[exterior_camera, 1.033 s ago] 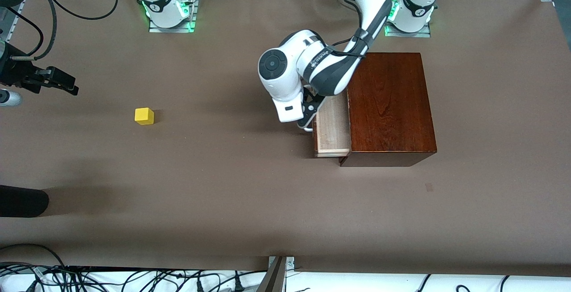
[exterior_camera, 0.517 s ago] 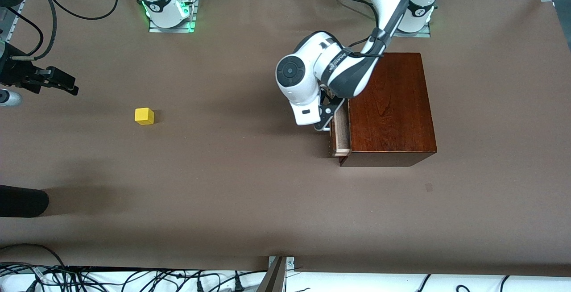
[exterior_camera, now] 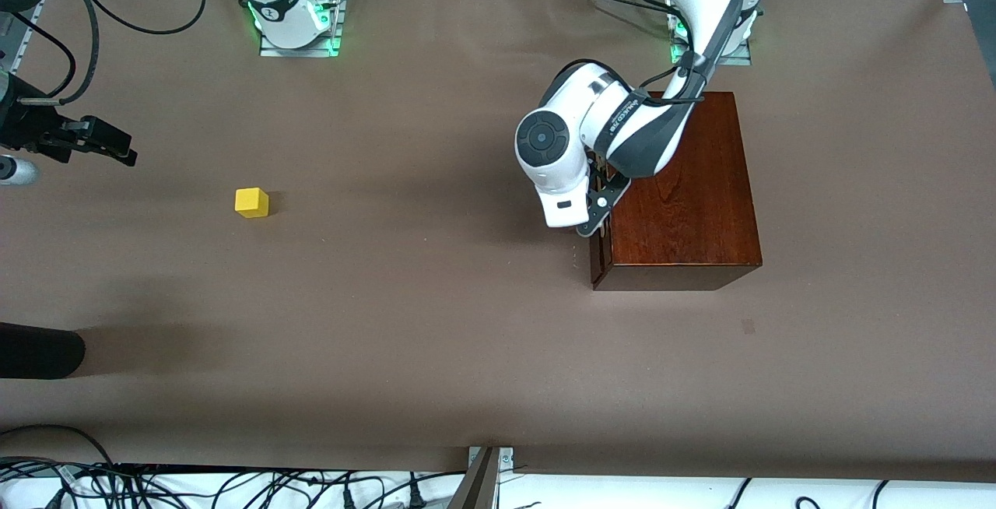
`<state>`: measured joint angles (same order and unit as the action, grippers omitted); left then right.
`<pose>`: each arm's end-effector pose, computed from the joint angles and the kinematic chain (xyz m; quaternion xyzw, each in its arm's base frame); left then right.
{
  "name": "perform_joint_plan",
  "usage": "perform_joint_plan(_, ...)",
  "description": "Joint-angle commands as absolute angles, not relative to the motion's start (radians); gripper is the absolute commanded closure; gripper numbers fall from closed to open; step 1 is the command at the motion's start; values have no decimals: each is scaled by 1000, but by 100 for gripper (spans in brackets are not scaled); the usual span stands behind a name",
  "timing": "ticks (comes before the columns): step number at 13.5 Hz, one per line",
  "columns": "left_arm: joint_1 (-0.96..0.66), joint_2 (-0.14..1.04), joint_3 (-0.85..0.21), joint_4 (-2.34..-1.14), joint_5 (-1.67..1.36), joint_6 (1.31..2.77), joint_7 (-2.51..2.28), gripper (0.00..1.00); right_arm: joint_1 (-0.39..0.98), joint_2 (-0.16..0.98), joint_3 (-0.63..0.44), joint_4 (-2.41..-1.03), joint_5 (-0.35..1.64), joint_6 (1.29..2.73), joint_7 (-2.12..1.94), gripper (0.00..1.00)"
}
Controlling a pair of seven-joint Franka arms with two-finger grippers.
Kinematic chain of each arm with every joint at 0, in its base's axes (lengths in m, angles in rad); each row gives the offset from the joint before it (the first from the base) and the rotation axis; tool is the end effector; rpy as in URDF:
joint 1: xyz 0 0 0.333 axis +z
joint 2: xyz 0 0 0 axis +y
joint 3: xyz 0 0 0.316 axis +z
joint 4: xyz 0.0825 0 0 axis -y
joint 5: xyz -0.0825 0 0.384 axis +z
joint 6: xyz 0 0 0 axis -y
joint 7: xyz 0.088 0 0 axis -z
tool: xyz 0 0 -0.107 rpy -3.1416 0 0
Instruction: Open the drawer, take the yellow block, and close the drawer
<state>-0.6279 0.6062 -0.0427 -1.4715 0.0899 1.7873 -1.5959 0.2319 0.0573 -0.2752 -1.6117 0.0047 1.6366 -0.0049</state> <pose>0.5382 -0.4115 0.3041 -0.8912 -0.4290 0.0344 0.1431 0.5743 -0.0203 0.5796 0.9997 -0.0193 -0.0152 0.0051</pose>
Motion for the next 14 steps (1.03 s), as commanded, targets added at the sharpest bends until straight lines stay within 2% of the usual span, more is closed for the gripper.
perform_joint_plan(1, -617, 558, -41, -1502, 112, 1773, -1560, 100, 225, 54, -267, -1600, -2, 1623, 8, 0)
perform_joint_plan(3, -618, 529, -54, -1473, 57, 1775, -1575, 100, 225, 52, -267, -1600, 0, 1623, 8, 0)
perform_joint_plan(4, -618, 525, -54, -1459, 17, 1775, -1574, 66, 225, 52, -267, -1600, 0, 1623, 6, 0)
perform_joint_plan(5, -620, 509, -55, -1454, 6, 1775, -1559, 18, 225, 52, -267, -1600, 0, 1623, 8, 0)
perform_joint_plan(6, -621, 497, -57, -1453, 3, 1775, -1540, 0, 225, 52, -267, -1600, 2, 1623, 8, 0)
perform_joint_plan(11, -557, 358, -55, -1466, -101, 1769, -1311, 0, 227, 52, -265, -1598, 3, 1624, 12, 0)
perform_joint_plan(14, -471, 267, -58, -1494, -144, 1707, -1156, 0, 227, 52, -265, -1598, 3, 1624, 12, 0)
